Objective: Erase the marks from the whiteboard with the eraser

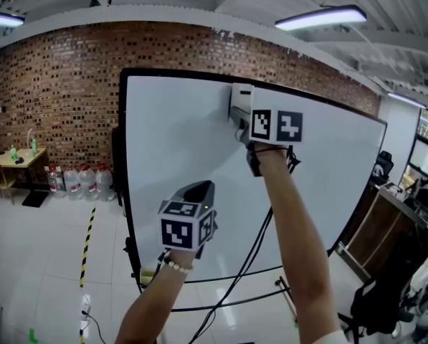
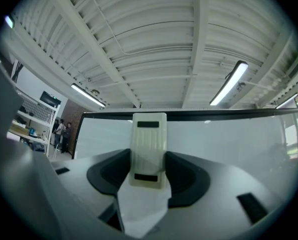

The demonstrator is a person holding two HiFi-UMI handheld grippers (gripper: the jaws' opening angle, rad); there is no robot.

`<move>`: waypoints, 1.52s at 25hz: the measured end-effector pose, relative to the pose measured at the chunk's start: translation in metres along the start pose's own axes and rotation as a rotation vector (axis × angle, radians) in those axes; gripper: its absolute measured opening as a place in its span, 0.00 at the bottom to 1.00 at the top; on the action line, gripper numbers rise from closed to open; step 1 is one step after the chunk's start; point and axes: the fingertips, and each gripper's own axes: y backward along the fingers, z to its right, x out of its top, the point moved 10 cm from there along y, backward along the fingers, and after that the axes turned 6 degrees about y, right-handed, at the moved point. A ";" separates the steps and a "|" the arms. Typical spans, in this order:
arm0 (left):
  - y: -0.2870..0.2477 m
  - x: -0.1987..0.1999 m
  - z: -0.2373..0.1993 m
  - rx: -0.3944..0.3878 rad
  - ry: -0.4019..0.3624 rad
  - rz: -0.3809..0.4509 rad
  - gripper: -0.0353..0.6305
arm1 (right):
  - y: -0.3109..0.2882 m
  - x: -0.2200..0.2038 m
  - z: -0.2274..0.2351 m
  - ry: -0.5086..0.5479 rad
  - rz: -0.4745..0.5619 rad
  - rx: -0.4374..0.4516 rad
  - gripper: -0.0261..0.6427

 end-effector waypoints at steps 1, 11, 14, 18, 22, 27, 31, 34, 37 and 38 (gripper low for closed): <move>-0.006 0.002 0.005 -0.008 -0.002 0.005 0.03 | 0.002 -0.001 0.008 -0.001 0.003 0.000 0.40; -0.090 0.029 0.060 -0.043 -0.047 0.083 0.03 | 0.022 -0.009 0.084 0.050 0.029 -0.001 0.40; -0.114 0.033 0.079 -0.070 -0.051 0.110 0.03 | 0.029 -0.012 0.106 0.064 0.035 0.014 0.41; -0.145 0.036 0.103 -0.108 -0.067 0.139 0.03 | 0.039 -0.017 0.134 0.096 0.051 0.018 0.41; -0.172 0.037 0.124 -0.129 -0.082 0.158 0.03 | 0.050 -0.022 0.170 0.093 0.060 0.023 0.41; -0.199 0.036 0.146 -0.154 -0.098 0.157 0.03 | 0.064 -0.033 0.213 0.053 0.071 0.018 0.41; -0.220 0.035 0.168 -0.166 -0.124 0.150 0.03 | 0.074 -0.039 0.245 0.050 0.070 -0.025 0.41; -0.236 0.033 0.185 -0.183 -0.142 0.137 0.03 | 0.080 -0.045 0.268 0.055 0.067 -0.057 0.41; -0.251 0.030 0.203 -0.198 -0.149 0.129 0.03 | 0.086 -0.048 0.294 0.044 0.064 -0.061 0.41; -0.256 0.029 0.210 -0.201 -0.153 0.128 0.03 | 0.089 -0.050 0.303 0.041 0.064 -0.061 0.41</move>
